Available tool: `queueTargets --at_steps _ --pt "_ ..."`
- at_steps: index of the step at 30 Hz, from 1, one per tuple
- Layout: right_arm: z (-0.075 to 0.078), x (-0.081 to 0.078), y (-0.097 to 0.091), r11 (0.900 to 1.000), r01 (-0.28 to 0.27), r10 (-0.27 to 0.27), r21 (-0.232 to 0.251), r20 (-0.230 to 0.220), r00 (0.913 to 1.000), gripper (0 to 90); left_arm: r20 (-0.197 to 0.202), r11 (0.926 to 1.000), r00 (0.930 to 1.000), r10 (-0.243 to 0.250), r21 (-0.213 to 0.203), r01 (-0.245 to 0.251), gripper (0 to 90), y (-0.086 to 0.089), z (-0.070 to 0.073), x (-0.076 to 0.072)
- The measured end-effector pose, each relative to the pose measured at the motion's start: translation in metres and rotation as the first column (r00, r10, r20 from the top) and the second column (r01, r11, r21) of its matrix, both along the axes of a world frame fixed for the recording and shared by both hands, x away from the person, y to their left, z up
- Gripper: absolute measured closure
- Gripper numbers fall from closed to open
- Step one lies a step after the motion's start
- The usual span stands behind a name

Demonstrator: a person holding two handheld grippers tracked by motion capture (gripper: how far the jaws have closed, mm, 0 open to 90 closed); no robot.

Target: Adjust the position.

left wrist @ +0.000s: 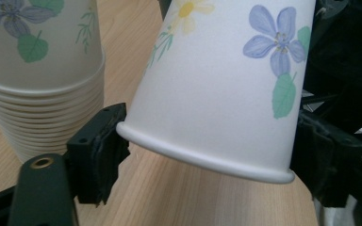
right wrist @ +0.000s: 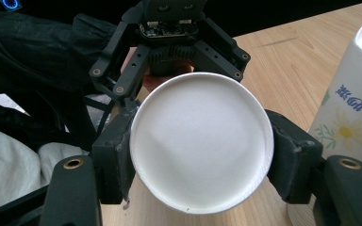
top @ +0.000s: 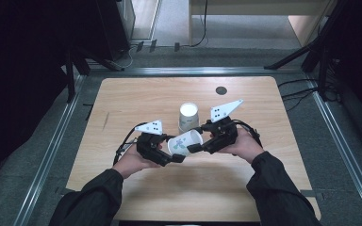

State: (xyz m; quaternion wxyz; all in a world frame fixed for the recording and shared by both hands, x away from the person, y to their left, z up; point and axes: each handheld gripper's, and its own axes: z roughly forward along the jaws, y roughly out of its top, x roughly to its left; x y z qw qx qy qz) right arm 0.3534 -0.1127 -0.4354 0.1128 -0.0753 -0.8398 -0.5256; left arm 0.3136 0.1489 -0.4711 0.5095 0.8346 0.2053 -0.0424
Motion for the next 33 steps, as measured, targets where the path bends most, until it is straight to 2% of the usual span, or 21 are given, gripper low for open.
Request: queueTargets --at_steps 21,33 --pt "-0.0013 0.0031 -0.0008 0.9998 0.016 -0.016 -0.008 -0.031 0.9994 34.0 0.021 0.9998 0.9996 0.019 0.006 -0.019 22.9 0.0022 0.0018 -0.0008" --pt "-0.0018 0.0011 0.0019 0.9994 0.015 -0.016 -0.030 -0.017 0.9997 29.8 0.029 0.9998 0.9994 0.020 -0.008 -0.019 23.5 0.0038 0.0042 -0.0016"
